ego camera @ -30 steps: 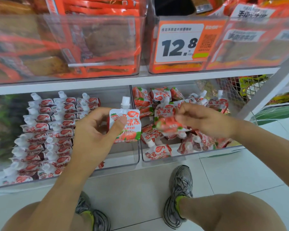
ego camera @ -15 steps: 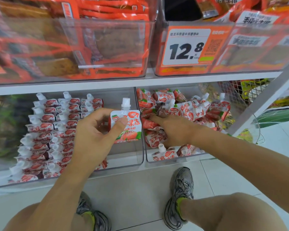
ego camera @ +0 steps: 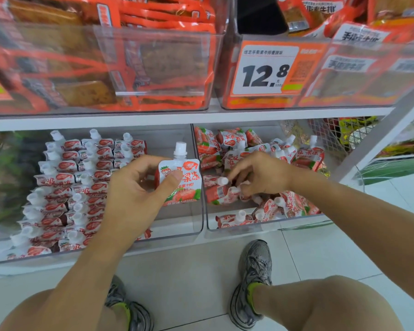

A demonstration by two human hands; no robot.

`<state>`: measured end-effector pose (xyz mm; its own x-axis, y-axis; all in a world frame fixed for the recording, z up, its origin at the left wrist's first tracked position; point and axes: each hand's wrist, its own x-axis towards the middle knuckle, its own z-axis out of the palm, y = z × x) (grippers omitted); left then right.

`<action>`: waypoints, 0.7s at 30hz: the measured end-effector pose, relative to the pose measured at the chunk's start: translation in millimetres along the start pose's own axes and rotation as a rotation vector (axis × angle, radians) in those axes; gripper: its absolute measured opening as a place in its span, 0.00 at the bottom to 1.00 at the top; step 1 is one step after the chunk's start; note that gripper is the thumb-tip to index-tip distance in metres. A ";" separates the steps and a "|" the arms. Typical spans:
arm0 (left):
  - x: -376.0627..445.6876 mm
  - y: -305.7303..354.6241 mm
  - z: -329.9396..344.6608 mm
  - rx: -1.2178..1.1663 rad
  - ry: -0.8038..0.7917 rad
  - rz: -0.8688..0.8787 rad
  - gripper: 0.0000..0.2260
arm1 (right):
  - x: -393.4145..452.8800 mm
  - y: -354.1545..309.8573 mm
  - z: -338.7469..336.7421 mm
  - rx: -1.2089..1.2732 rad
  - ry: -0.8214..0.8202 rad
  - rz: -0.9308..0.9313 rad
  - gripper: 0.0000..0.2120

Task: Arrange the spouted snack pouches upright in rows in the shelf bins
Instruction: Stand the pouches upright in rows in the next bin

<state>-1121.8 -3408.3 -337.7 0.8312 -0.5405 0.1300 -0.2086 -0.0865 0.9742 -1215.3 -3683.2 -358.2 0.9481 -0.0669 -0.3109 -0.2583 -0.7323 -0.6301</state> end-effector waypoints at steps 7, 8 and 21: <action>1.7 1.1 0.0 0.003 -0.002 -0.008 0.10 | -7.9 -12.1 11.4 -0.093 -0.038 -0.047 0.19; 1.9 0.8 -0.1 0.007 -0.002 -0.008 0.10 | -6.5 -10.6 13.9 -0.158 -0.020 -0.058 0.16; 4.4 -3.8 -2.7 0.028 -0.003 -0.002 0.08 | -24.5 -15.1 -1.7 -0.084 -0.323 0.128 0.26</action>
<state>-1115.9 -3408.1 -340.3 0.8300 -0.5430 0.1277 -0.2214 -0.1105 0.9689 -1234.3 -3671.7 -339.9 0.7978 0.0462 -0.6012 -0.3426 -0.7858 -0.5150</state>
